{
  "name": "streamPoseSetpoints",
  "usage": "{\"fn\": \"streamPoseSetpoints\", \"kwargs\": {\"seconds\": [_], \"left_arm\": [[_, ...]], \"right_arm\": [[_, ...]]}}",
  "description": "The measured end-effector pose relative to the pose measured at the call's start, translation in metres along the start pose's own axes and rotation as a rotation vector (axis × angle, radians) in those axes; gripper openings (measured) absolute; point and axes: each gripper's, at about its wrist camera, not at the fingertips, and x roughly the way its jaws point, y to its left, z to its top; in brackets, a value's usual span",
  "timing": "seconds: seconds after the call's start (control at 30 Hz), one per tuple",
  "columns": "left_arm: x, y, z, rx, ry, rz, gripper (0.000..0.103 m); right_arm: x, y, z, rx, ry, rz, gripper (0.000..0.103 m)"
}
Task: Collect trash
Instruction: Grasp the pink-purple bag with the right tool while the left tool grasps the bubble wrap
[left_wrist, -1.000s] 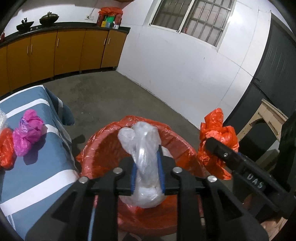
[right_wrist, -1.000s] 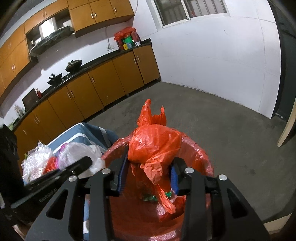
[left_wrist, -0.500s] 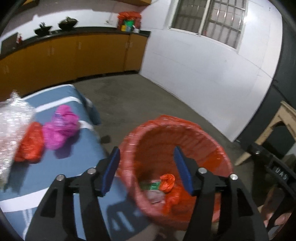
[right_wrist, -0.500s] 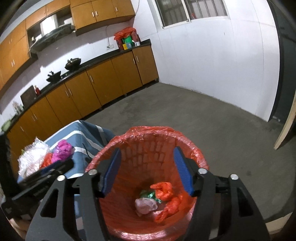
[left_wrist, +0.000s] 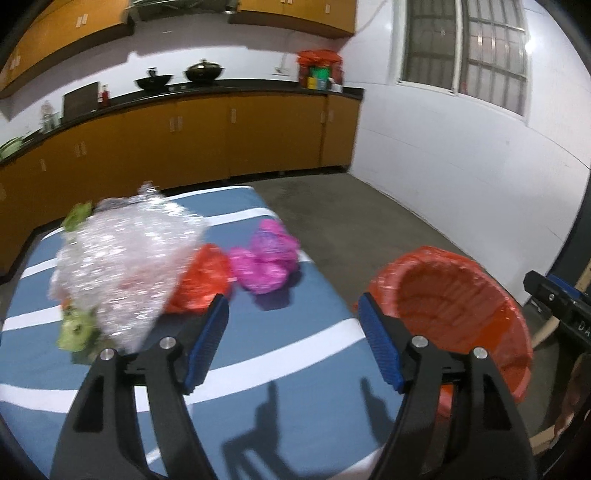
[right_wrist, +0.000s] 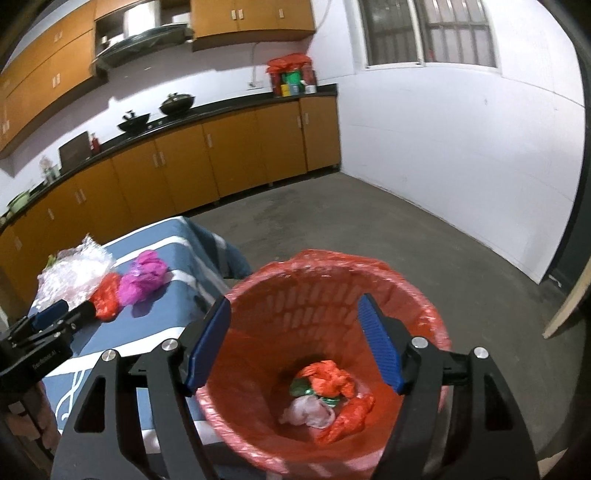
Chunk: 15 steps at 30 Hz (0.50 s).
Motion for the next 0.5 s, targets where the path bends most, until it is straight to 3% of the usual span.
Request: {"fn": "streamPoseSetpoints", "kwargs": {"seconds": [0.5], "left_arm": [[-0.049,0.121,-0.020,-0.155,-0.082,0.235,0.071]], "right_arm": [[0.040,0.110,0.004,-0.127,0.045,0.174,0.067]]}}
